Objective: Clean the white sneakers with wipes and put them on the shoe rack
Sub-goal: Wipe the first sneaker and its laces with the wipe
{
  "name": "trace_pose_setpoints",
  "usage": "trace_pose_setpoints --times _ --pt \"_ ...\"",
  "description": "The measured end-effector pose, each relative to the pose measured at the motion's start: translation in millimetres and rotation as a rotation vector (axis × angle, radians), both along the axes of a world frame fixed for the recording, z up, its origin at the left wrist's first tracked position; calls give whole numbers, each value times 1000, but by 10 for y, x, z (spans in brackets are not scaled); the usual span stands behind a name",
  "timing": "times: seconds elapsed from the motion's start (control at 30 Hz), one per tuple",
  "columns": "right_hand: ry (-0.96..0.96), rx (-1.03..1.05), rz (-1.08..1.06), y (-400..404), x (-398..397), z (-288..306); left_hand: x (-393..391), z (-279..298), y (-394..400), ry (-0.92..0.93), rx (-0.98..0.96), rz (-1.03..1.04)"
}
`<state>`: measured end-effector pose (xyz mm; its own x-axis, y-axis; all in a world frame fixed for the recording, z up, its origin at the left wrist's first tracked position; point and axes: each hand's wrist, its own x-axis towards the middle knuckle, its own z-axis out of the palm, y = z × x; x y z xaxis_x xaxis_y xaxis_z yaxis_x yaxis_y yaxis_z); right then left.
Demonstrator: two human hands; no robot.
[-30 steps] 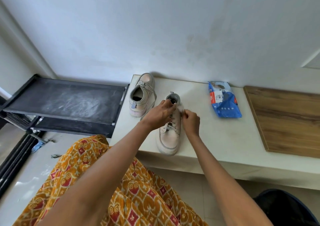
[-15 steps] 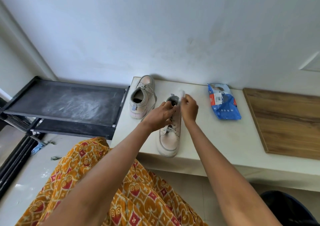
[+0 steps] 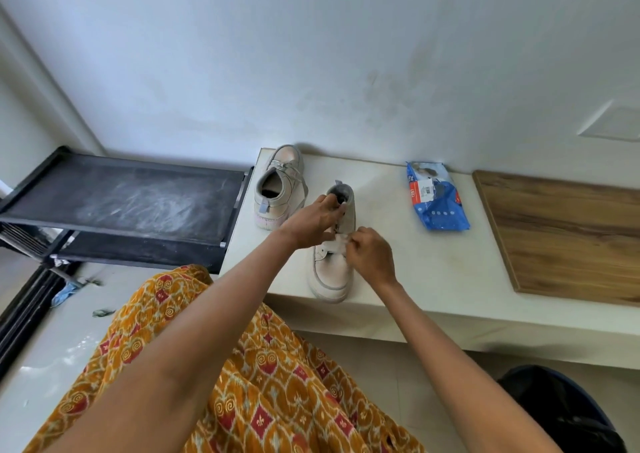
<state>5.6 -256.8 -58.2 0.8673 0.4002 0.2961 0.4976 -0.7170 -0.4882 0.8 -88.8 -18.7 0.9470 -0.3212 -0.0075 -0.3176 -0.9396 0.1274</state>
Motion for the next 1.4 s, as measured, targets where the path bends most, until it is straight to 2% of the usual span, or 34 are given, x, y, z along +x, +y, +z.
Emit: trace_pose_setpoints --times 0.13,0.17,0.27,0.4,0.5,0.57,0.7,0.87,0.93,1.03,1.1,1.27,1.3,1.4 --pt "72 272 -201 174 232 180 -14 42 48 38 71 -39" --pt "90 285 -193 221 238 189 -22 43 53 33 84 -48" --pt "104 187 -59 255 91 53 -38 -2 50 13 96 -60" --pt "-51 64 46 -77 -261 -186 -37 -54 50 -5 130 -29" --pt "-41 -36 137 -227 -187 -83 -57 -48 40 -15 136 -25" --pt "5 -60 111 -178 17 46 -67 -44 11 -19 129 1" --pt "55 128 -91 97 361 302 20 -49 -49 -29 81 63" --pt "82 -139 -28 177 400 202 237 -52 -64 -79 106 119" --pt "2 -193 -2 99 239 91 268 -99 -53 -107 119 121" --pt "-139 -296 156 -18 -6 -69 250 -182 -51 -123 126 133" --pt "-100 -282 196 -63 -20 -11 224 -201 -40 -130 122 148" --pt "-5 -156 121 67 103 226 183 -186 7 -82 90 154" --pt "31 -189 181 86 81 225 178 -188 24 -69 85 148" --pt "104 -466 370 27 3 149 169 -183 82 -23 62 120"
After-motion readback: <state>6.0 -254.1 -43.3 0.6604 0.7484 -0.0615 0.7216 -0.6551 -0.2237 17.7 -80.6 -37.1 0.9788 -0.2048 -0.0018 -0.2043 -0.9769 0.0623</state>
